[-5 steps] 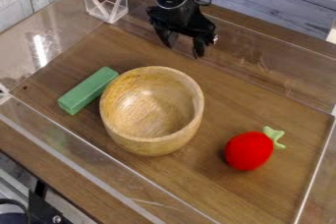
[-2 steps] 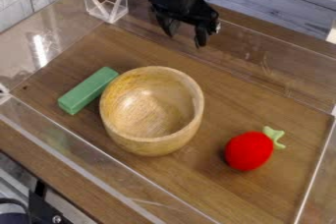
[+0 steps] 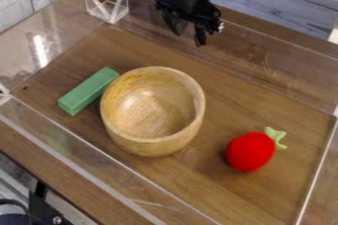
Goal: Move the red object to the right side of the table
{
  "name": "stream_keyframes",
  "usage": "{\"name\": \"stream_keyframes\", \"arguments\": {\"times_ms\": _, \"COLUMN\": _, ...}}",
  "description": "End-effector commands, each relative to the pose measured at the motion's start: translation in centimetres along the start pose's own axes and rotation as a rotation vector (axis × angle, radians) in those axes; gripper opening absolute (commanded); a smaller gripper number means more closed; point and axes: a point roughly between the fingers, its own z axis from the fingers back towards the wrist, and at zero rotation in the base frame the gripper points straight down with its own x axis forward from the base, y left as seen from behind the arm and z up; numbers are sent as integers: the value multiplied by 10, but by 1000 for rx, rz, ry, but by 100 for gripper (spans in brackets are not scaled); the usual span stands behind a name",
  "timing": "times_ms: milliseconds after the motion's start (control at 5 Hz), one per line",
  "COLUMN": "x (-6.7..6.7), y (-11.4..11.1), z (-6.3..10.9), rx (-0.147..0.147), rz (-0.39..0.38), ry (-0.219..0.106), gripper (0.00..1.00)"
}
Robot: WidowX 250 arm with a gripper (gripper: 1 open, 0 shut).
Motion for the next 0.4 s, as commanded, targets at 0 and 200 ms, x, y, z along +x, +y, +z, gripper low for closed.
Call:
{"name": "stream_keyframes", "arguments": {"times_ms": 0, "x": 16, "y": 6, "z": 17, "rx": 20, "rz": 0, "ry": -48, "gripper": 0}}
{"name": "stream_keyframes", "arguments": {"times_ms": 200, "x": 16, "y": 9, "z": 17, "rx": 47, "rz": -16, "ry": -24, "gripper": 100}}
